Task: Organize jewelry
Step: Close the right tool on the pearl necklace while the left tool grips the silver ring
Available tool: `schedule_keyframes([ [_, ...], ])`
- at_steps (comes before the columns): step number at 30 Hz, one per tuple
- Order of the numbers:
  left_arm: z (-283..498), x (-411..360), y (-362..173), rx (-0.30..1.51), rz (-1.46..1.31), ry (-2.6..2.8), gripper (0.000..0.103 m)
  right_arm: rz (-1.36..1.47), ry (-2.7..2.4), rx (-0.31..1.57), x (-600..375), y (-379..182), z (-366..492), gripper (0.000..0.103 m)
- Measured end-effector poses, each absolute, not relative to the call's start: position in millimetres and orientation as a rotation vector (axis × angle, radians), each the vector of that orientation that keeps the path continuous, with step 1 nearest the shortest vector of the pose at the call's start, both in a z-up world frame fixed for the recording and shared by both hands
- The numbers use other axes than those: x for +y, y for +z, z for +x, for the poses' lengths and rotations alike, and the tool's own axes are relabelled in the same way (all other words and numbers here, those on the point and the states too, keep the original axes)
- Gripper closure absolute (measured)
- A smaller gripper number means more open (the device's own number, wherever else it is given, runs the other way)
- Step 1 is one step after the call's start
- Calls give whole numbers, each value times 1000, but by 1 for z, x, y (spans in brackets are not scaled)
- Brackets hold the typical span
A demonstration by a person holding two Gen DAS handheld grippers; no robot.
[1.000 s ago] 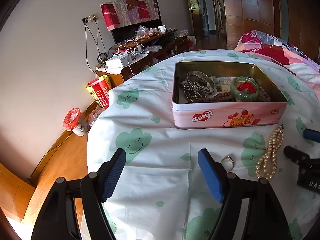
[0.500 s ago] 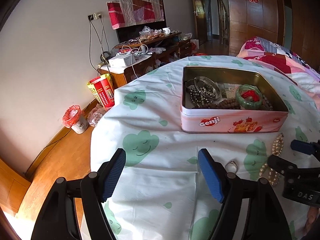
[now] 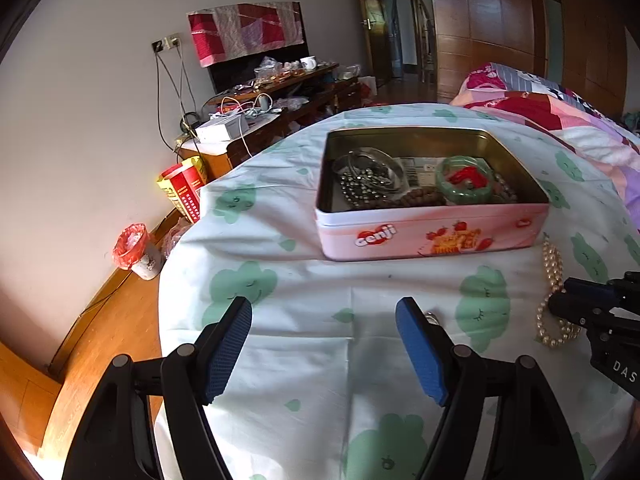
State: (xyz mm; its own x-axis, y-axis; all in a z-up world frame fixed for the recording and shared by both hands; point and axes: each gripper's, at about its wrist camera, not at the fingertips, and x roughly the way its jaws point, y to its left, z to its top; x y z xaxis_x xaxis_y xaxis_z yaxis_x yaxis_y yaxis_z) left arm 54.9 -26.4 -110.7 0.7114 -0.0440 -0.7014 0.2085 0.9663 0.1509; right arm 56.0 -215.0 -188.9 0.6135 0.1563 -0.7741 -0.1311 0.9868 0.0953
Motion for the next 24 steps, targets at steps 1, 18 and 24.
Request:
schedule_keyframes([
  [1, 54, -27, -111, 767, 226, -154, 28, 33, 167, 902, -216, -190, 56, 82],
  [18, 65, -54, -138, 879, 190, -322, 48, 11, 209, 872, -216, -193, 56, 82],
  [24, 56, -61, -137, 863, 218, -373, 83, 10, 207, 873, -216, -193, 56, 82],
])
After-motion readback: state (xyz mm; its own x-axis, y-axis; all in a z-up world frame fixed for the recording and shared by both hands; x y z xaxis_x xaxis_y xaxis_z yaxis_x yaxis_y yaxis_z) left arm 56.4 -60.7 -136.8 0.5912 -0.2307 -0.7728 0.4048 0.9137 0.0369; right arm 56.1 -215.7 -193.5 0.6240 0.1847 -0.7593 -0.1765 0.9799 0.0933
